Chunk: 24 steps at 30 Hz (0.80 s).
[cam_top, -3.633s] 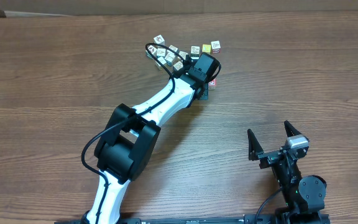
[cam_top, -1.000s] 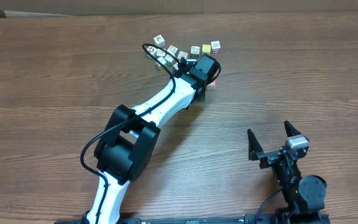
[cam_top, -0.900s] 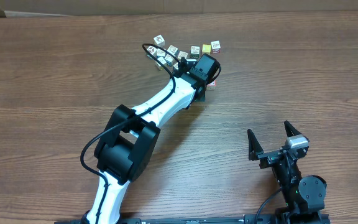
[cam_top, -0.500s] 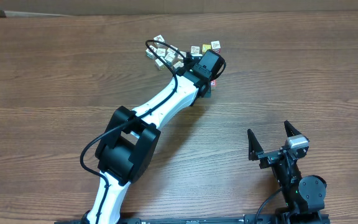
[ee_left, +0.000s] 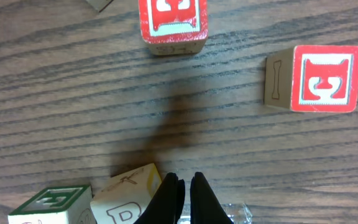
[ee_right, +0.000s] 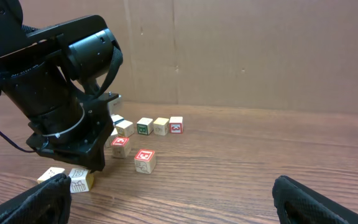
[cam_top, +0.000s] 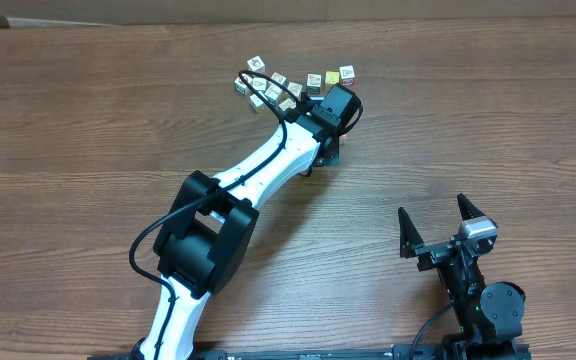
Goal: Form a horizontal line
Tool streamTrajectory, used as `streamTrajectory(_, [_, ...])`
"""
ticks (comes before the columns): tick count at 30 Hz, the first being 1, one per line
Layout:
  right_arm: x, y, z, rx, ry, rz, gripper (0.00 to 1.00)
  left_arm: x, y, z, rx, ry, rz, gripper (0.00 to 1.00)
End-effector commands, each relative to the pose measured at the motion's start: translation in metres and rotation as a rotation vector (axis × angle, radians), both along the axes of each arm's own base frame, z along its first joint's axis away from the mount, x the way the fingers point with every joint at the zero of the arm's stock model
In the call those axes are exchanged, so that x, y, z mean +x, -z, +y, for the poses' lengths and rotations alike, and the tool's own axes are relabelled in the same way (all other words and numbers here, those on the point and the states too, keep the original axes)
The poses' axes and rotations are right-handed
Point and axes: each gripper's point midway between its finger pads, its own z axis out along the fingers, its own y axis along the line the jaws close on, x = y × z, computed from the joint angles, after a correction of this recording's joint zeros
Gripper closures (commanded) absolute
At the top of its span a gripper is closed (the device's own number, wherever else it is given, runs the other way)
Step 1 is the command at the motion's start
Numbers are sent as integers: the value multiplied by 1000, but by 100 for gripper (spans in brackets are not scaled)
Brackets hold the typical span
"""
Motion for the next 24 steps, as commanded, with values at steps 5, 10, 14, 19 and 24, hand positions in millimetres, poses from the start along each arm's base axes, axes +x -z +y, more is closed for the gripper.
streamTrajectory(5, [0, 2, 0, -4, 1, -2, 0, -2, -8, -4, -13, 18, 8, 96])
streamTrajectory(10, [0, 2, 0, -4, 1, -2, 0, -5, -6, 2, 7, 13, 28, 96])
streamTrajectory(14, [0, 2, 0, -4, 1, -2, 0, -6, -6, 4, 11, 11, 34, 96])
streamTrajectory(19, [0, 2, 0, -4, 1, -2, 0, -1, -8, 3, 4, 7, 12, 96])
streamTrajectory(24, [0, 2, 0, -4, 1, -2, 0, -2, -7, 3, 0, 8, 18, 96])
